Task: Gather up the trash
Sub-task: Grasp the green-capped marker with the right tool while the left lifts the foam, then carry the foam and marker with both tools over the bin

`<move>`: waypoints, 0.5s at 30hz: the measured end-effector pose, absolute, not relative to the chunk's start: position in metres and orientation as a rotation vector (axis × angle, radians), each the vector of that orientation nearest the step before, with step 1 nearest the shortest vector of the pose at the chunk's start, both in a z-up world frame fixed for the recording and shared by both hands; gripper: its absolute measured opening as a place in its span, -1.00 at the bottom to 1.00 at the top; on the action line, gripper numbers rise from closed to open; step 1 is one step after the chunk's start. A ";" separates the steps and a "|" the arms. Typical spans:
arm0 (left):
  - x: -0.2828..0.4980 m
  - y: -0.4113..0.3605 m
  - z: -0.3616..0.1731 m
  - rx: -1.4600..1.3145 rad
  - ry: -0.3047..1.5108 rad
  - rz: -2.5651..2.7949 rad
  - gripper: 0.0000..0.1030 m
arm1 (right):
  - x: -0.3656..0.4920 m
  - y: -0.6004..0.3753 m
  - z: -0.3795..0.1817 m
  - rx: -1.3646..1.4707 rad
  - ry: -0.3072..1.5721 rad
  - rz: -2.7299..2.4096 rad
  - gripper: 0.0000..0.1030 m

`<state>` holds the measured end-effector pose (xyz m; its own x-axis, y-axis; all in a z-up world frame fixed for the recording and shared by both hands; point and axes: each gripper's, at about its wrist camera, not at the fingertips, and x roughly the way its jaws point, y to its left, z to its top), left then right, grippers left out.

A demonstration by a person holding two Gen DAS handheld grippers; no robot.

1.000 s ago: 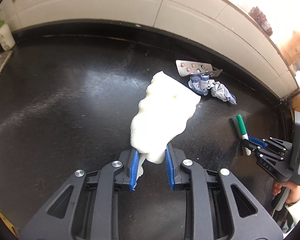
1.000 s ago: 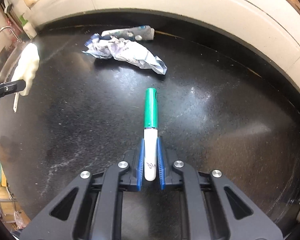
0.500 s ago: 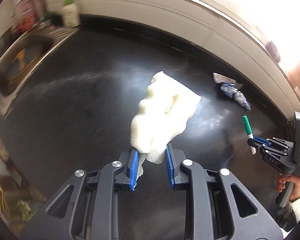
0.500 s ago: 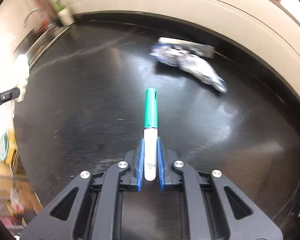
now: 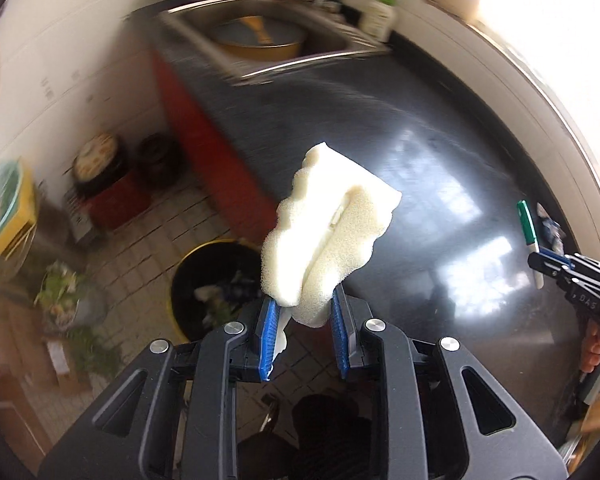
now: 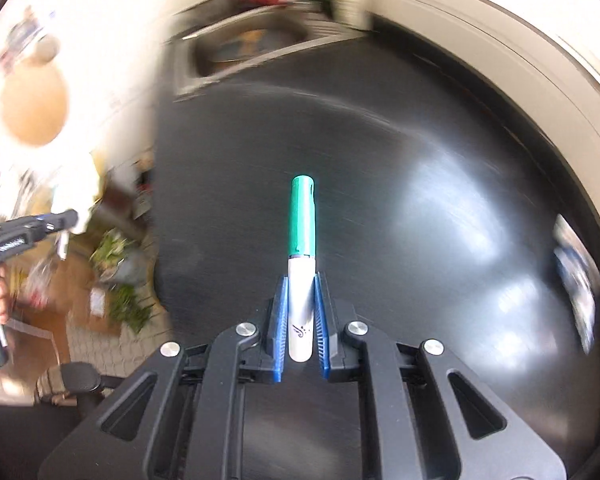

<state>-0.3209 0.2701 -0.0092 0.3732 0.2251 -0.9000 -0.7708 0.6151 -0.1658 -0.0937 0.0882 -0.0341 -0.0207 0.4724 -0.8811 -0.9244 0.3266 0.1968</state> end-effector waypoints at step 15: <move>-0.441 0.303 -0.067 -0.837 1.004 0.895 -0.55 | -0.259 0.227 -0.066 -0.800 1.137 1.527 -0.74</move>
<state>-0.4410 0.3026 -0.0669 0.2697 0.2257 -0.9361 -0.9043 0.3936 -0.1656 -0.2587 0.2271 -0.0661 -0.2526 0.3368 -0.9070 -0.9655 -0.0270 0.2589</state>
